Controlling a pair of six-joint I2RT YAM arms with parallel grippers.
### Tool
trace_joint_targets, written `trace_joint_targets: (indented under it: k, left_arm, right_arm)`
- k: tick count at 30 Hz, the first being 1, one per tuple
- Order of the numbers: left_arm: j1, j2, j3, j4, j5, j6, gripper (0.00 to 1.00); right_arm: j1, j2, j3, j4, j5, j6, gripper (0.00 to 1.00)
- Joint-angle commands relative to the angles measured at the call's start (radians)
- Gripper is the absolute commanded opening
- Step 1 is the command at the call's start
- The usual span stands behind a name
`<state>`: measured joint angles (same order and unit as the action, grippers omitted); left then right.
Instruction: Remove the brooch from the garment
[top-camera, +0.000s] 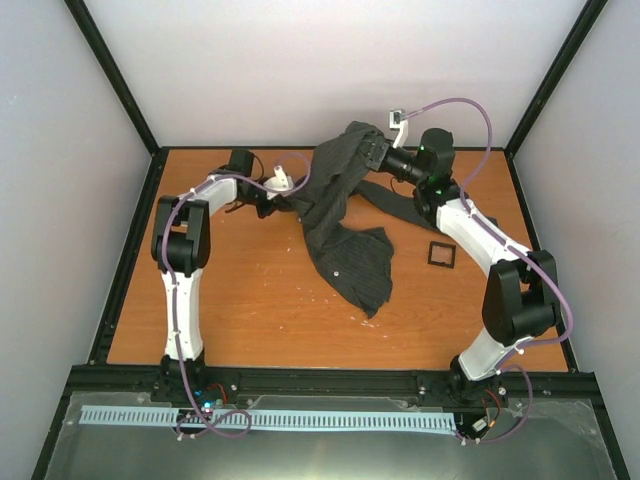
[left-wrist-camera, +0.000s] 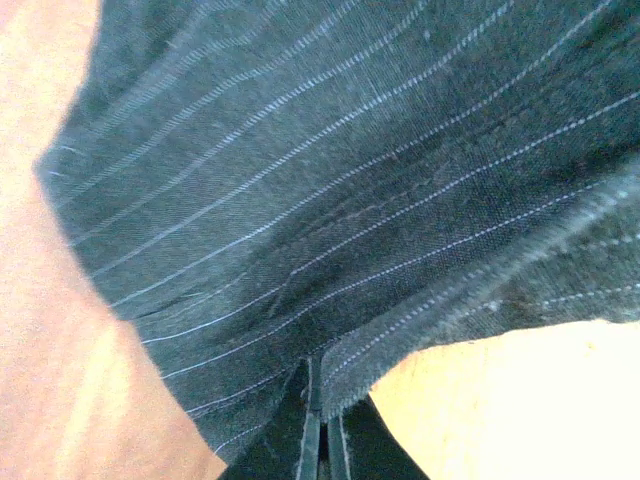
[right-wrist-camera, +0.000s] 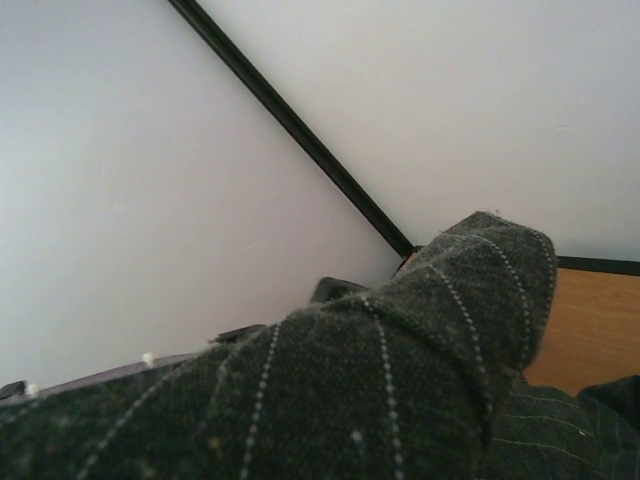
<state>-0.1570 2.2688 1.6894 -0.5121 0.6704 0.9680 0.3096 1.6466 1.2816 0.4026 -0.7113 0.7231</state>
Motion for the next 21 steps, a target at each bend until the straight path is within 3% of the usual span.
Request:
trace_joint_targets:
  k: [1, 9, 16, 21]
  left_arm:
    - [0.046, -0.177, 0.026, 0.002, -0.055, -0.052, 0.01]
    - [0.217, -0.515, 0.118, 0.061, -0.008, -0.295, 0.01]
    - [0.224, -0.762, 0.149, 0.035, -0.091, -0.295, 0.01]
    - [0.224, -0.808, 0.330, -0.072, -0.127, -0.331, 0.01]
  right_arm:
    - [-0.027, -0.039, -0.007, 0.000, 0.034, -0.010, 0.03]
    - [-0.042, -0.087, 0.074, -0.065, 0.084, -0.031, 0.03]
    - [-0.043, -0.198, 0.085, -0.112, 0.098, -0.042, 0.03]
    - [-0.040, -0.294, 0.073, -0.123, 0.037, -0.026, 0.03]
